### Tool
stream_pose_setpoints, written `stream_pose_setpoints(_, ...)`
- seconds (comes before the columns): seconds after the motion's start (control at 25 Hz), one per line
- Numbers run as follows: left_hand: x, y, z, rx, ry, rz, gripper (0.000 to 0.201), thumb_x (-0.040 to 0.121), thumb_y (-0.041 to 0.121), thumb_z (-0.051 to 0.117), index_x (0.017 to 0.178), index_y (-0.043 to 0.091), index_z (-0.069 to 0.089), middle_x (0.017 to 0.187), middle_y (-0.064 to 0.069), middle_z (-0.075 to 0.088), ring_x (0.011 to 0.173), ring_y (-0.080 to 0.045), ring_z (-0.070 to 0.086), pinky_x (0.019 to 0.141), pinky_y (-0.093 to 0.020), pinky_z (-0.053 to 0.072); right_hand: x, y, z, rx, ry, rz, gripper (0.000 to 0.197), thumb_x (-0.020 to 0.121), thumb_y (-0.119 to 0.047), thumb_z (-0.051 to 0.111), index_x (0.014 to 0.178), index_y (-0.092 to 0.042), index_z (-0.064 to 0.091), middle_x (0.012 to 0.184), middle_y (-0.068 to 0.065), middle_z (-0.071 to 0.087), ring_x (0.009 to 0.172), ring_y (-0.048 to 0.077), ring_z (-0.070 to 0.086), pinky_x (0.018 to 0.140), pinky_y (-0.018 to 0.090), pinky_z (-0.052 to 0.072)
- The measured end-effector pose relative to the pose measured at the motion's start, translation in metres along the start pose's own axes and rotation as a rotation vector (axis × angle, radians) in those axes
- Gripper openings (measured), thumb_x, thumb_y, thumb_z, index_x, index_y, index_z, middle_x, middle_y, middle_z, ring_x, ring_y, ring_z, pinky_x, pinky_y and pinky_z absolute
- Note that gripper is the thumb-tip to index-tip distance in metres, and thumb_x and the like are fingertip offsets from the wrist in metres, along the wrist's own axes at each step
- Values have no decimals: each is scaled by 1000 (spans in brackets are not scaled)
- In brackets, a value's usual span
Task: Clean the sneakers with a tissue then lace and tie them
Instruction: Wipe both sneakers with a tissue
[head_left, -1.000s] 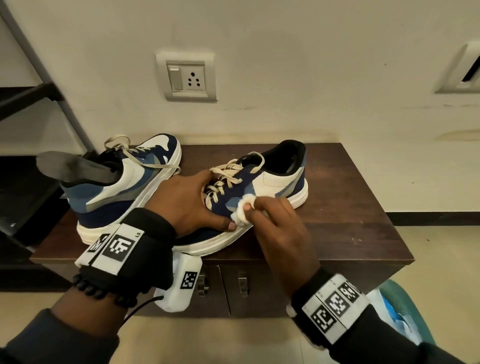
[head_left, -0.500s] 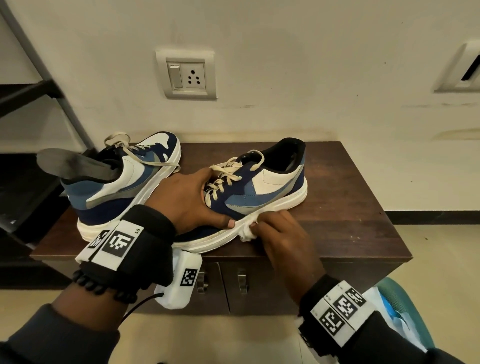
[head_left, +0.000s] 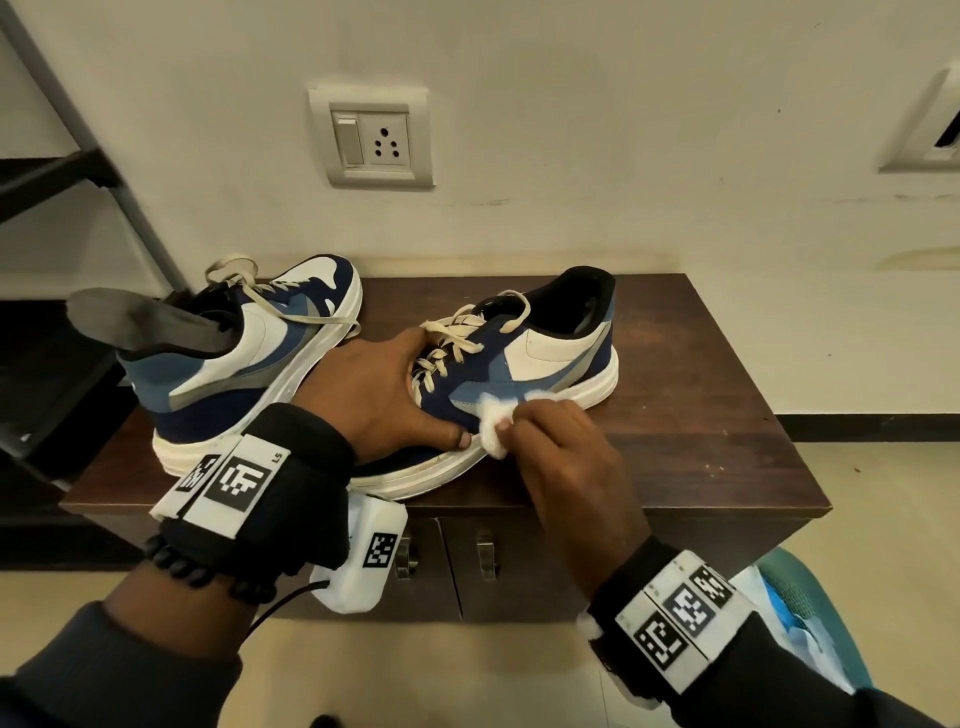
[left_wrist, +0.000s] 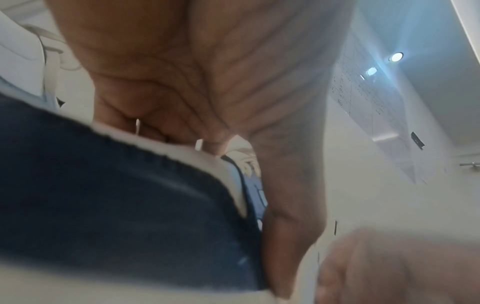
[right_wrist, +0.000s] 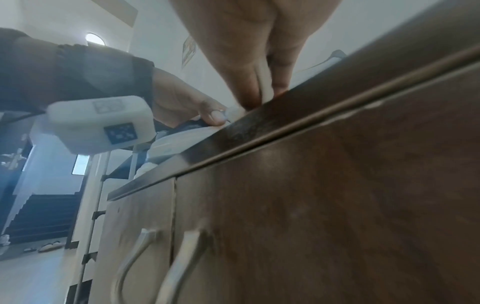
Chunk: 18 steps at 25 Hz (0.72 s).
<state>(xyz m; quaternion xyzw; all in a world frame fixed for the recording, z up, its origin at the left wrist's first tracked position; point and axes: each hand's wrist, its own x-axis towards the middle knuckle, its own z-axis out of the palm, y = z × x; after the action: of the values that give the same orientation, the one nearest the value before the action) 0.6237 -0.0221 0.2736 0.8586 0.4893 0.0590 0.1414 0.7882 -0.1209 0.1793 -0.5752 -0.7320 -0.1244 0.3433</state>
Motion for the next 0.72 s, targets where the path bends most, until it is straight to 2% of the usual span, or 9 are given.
stream_pose_setpoints(0.08,-2,1,0,8,-12,-5,87,62,61,76,135,31,39,123,3,62,105,-20,58,79,-25,38,-4,1,-8,48,-17,-7,24,86,-20,50,96,-9,68,96,7,63,87,19,58,70,33,55)
stream_pose_setpoints(0.24,-3,2,4,22,6,-4,83,62,62,74,131,32,38,113,4,66,93,-16,58,75,-24,37,36,7,-31,110,344,109,17,88,-11,56,97,-3,69,97,12,65,92,16,55,82,17,43)
stream_pose_setpoints(0.28,-3,2,5,30,10,-4,82,62,61,74,130,32,39,112,4,66,89,-15,56,74,-23,36,45,5,-32,104,372,132,17,88,-8,58,101,-2,68,99,13,64,93,18,56,83,18,43)
stream_pose_setpoints(0.36,-3,4,5,41,12,-1,82,64,60,75,131,30,38,111,4,65,84,-11,51,73,-21,34,47,-10,-20,68,283,146,19,86,-5,60,104,-2,67,98,13,64,90,22,58,76,28,51)
stream_pose_setpoints(0.48,-5,3,4,36,7,3,88,65,58,75,138,30,34,119,4,63,94,-13,56,76,-19,34,20,-39,-5,23,95,40,19,82,-10,60,99,-5,67,93,10,63,84,22,59,66,30,53)
stream_pose_setpoints(0.52,-5,2,4,33,8,3,89,64,59,75,138,30,34,119,3,63,96,-15,57,76,-20,35,22,-36,-10,65,96,38,15,83,-8,61,97,-6,68,91,9,62,82,21,58,65,30,53)
stream_pose_setpoints(0.64,-4,0,6,31,6,1,87,59,63,75,131,30,39,112,3,65,90,-15,56,74,-25,38,48,-18,-22,107,260,109,15,82,-2,65,96,-4,68,91,10,62,83,21,56,66,29,48)
stream_pose_setpoints(0.72,-4,0,8,27,1,9,84,59,61,75,129,29,40,109,4,66,92,-16,59,75,-26,42,52,-22,-14,54,221,116,20,79,0,68,100,-3,68,93,12,61,84,23,56,63,33,50)
